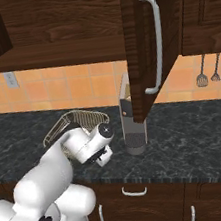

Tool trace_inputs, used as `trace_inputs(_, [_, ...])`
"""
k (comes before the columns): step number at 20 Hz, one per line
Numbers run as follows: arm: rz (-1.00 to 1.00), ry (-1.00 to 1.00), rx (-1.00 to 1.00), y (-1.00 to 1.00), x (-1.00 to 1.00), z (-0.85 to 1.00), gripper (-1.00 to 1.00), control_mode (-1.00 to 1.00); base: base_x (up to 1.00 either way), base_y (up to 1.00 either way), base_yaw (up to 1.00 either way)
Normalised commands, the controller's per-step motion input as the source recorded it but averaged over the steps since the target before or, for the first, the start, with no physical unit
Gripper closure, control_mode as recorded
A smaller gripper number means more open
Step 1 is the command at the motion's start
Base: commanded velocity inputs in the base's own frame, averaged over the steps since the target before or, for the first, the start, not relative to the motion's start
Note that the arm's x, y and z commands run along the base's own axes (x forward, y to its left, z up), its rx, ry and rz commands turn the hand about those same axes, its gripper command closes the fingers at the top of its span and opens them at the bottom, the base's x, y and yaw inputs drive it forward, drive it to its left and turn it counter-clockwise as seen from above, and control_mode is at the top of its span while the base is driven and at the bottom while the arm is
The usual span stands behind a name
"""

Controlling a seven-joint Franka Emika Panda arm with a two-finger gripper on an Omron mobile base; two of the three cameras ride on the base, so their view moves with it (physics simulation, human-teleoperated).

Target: Open the cabinet, pick up the bread from the cabinet and place it in the basket. Then move the basket to the dining counter.

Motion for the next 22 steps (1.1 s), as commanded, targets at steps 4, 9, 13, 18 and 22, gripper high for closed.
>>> trace_inputs(4, [-0.13,-0.01,-0.01,0.05,-0.44,0.45,1.0,-1.0,0.0,0.0,0.0])
trace_inputs(9, [-0.09,-0.01,-0.08,0.0,-0.62,0.64,1.0,-1.0,0.0,0.0,0.0])
trace_inputs(13, [-0.04,0.0,-0.02,0.0,-0.67,0.88,1.0,-1.0,0.0,0.0,0.0])
trace_inputs(18, [-0.01,0.0,0.0,-0.02,-0.45,0.94,1.0,-1.0,0.0,0.0,0.0])
trace_inputs(22, [0.0,0.0,-0.01,-0.04,-0.43,0.86,1.0,-1.0,0.0,0.0,0.0])
